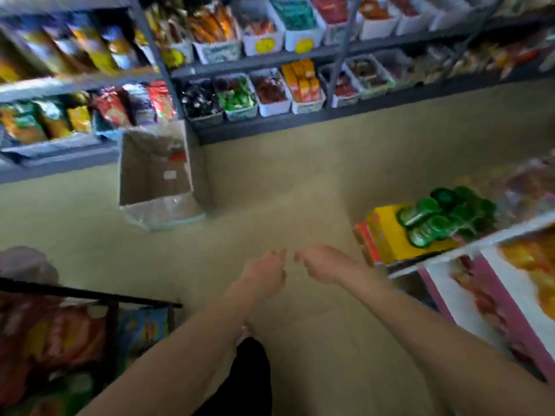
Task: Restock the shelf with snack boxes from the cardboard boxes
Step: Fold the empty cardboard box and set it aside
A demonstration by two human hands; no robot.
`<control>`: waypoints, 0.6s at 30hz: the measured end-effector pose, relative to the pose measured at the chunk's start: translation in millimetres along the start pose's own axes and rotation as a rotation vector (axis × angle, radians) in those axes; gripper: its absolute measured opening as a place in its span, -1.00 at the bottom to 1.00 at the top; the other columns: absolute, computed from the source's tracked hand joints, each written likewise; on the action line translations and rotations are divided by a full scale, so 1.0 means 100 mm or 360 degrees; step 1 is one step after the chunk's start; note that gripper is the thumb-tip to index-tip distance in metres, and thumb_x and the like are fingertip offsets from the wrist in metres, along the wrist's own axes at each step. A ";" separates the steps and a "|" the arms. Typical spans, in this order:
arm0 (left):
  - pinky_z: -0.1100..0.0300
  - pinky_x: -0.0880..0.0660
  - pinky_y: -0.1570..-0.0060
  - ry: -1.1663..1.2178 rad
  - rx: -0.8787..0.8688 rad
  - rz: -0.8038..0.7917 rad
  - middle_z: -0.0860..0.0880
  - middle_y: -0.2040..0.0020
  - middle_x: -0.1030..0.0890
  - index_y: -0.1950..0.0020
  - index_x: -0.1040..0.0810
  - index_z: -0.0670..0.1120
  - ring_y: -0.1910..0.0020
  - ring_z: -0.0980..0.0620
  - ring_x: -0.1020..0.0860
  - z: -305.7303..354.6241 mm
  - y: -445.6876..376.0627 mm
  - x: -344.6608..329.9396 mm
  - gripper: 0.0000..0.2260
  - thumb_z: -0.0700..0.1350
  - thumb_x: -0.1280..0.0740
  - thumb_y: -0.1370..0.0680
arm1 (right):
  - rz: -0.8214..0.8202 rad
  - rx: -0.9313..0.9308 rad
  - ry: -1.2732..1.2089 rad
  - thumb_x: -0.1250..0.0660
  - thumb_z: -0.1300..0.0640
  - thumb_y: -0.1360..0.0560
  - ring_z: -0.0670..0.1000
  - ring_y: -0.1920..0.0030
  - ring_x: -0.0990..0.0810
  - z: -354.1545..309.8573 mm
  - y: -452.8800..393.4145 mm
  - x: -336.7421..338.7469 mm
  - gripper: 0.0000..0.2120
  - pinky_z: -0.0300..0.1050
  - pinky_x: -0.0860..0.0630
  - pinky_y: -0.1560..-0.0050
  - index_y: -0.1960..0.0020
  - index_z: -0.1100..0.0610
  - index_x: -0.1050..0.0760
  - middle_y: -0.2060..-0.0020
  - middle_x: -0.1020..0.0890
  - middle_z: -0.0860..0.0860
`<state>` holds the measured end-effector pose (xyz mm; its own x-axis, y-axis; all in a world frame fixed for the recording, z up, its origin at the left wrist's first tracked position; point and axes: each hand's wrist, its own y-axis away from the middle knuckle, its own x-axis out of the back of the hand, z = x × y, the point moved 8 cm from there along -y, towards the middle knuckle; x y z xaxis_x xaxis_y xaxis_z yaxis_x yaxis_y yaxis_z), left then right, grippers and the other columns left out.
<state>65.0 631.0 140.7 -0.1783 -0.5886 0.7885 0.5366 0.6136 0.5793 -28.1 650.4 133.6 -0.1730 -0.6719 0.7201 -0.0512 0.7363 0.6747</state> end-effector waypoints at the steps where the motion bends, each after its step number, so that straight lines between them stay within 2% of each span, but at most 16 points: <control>1: 0.01 -0.34 -0.26 -0.0023 0.0069 0.0011 -0.18 -0.35 -0.40 -0.45 -0.18 -0.15 -0.32 -0.16 -0.40 -0.36 -0.14 0.13 -0.57 -0.13 -0.13 -0.59 | -0.0027 0.0048 0.0028 -0.16 0.32 -0.49 0.18 -0.19 -0.53 -0.15 -0.31 0.16 -0.61 -0.04 -0.49 -0.11 -0.30 0.18 -0.42 -0.20 -0.54 0.21; 4: 0.02 -0.33 -0.24 0.0023 0.0345 0.0103 -0.15 -0.32 -0.41 -0.39 -0.26 -0.14 -0.31 -0.14 -0.39 -1.43 -0.46 0.61 -0.61 -0.11 -0.17 -0.57 | -0.0032 0.0055 0.0105 -0.13 0.29 -0.52 0.20 -0.21 -0.51 -0.45 -1.21 0.62 -0.63 -0.06 -0.47 -0.14 -0.31 0.20 -0.42 -0.23 -0.53 0.22; 8: -0.02 -0.35 -0.20 0.0434 0.0690 0.0211 -0.17 -0.28 -0.43 -0.34 -0.30 -0.16 -0.26 -0.17 -0.42 -2.67 -0.92 0.91 -0.63 -0.14 -0.17 -0.54 | 0.0015 0.0209 0.0076 -0.13 0.32 -0.49 0.20 -0.21 -0.52 -1.02 -2.35 1.10 -0.63 -0.06 -0.47 -0.15 -0.27 0.21 -0.45 -0.21 -0.54 0.22; 12: 0.00 -0.31 -0.22 0.0544 0.0983 0.0276 -0.12 -0.29 -0.39 -0.35 -0.29 -0.13 -0.29 -0.14 -0.32 -3.70 -1.59 0.71 -0.61 -0.13 -0.18 -0.53 | 0.0062 0.0337 0.0037 -0.11 0.37 -0.48 0.19 -0.22 -0.48 -1.49 -3.70 1.23 -0.64 -0.06 -0.42 -0.09 -0.26 0.26 -0.38 -0.33 -0.38 0.17; 14: -0.01 -0.29 -0.24 0.0609 0.1106 0.0243 -0.12 -0.30 -0.35 -0.36 -0.27 -0.12 -0.31 -0.14 -0.28 -4.15 -1.90 0.50 -0.60 -0.13 -0.19 -0.53 | 0.0013 0.0291 0.0018 -0.07 0.38 -0.51 0.21 -0.23 -0.46 -1.67 -4.42 1.13 -0.63 -0.05 -0.40 -0.07 -0.30 0.24 -0.32 -0.34 -0.32 0.13; 16: -0.02 -0.28 -0.23 0.0736 0.1225 0.0222 -0.12 -0.30 -0.35 -0.35 -0.27 -0.12 -0.29 -0.15 -0.29 -4.58 -2.22 0.30 -0.61 -0.13 -0.19 -0.53 | -0.0055 0.0319 0.0091 -0.04 0.37 -0.55 0.20 -0.30 -0.40 -1.90 -5.12 0.99 -0.61 -0.04 -0.37 -0.20 -0.36 0.25 -0.26 -0.37 -0.30 0.12; 18: 0.00 -0.26 -0.23 0.0875 0.1343 0.0235 -0.12 -0.29 -0.36 -0.35 -0.26 -0.12 -0.28 -0.14 -0.33 -5.03 -2.53 0.05 -0.62 -0.13 -0.19 -0.53 | -0.0031 0.0498 0.0223 -0.05 0.37 -0.55 0.20 -0.39 -0.29 -2.28 -5.85 0.78 -0.60 0.02 -0.29 -0.33 -0.39 0.29 -0.23 -0.40 -0.27 0.17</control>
<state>343.6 208.2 -105.9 0.3607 -0.5067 0.7830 -0.2721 0.7458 0.6080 212.5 148.7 -167.9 -0.0334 -0.6745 0.7375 -0.3561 0.6975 0.6218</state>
